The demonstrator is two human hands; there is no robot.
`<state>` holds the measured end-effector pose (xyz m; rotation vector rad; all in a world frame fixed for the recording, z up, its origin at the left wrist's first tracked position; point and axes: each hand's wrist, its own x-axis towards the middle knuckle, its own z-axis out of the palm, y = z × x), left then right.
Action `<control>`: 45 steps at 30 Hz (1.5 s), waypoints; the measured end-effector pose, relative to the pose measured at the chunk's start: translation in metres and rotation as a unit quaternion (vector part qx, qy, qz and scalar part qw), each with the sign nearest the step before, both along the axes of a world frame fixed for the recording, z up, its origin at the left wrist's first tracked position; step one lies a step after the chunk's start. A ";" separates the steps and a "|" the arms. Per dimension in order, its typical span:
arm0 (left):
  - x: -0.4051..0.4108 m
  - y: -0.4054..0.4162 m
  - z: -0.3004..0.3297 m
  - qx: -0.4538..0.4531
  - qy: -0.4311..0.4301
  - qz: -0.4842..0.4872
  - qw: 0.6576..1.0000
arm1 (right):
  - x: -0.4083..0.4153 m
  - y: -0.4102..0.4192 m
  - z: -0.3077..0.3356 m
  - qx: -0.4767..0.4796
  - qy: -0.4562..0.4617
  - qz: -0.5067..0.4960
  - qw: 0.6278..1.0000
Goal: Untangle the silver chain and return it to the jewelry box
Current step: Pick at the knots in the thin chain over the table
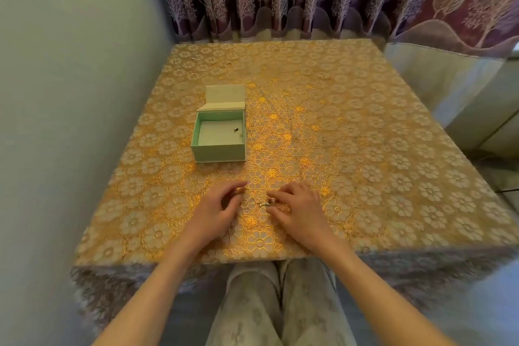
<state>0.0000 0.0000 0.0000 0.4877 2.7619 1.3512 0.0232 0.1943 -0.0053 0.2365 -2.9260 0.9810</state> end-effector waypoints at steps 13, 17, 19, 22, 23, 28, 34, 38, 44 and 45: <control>0.001 0.004 -0.017 -0.062 0.105 -0.013 0.992 | -0.003 -0.001 0.031 -0.338 -0.080 -0.060 0.936; 0.004 0.006 -0.002 0.015 0.055 0.022 0.998 | -0.005 0.012 0.049 -0.512 -0.117 -0.085 0.847; 0.003 0.007 0.013 0.062 0.015 0.036 0.997 | -0.010 0.019 0.052 -0.556 -0.125 -0.098 0.816; -0.003 0.014 0.039 0.126 -0.029 0.033 0.991 | -0.020 0.028 0.054 -0.572 -0.124 -0.104 0.804; -0.007 0.018 0.046 0.140 -0.033 0.030 0.989 | -0.024 0.031 0.054 -0.564 -0.120 -0.104 0.810; -0.037 0.053 0.074 0.180 -0.049 -0.012 0.982 | -0.053 0.044 0.050 -0.475 -0.110 -0.075 0.870; -0.104 0.113 0.081 0.157 0.015 -0.058 0.986 | -0.108 0.064 0.038 -0.480 -0.105 -0.019 0.871; -0.156 0.141 0.064 0.154 0.028 -0.038 0.987 | -0.152 0.082 0.030 -0.578 -0.114 -0.019 0.808; -0.215 0.169 0.032 0.213 0.008 0.021 0.977 | -0.209 0.102 0.019 -0.565 -0.091 -0.058 0.818; -0.221 0.171 0.028 0.213 0.014 0.028 0.977 | -0.216 0.103 0.017 -0.564 -0.090 -0.059 0.819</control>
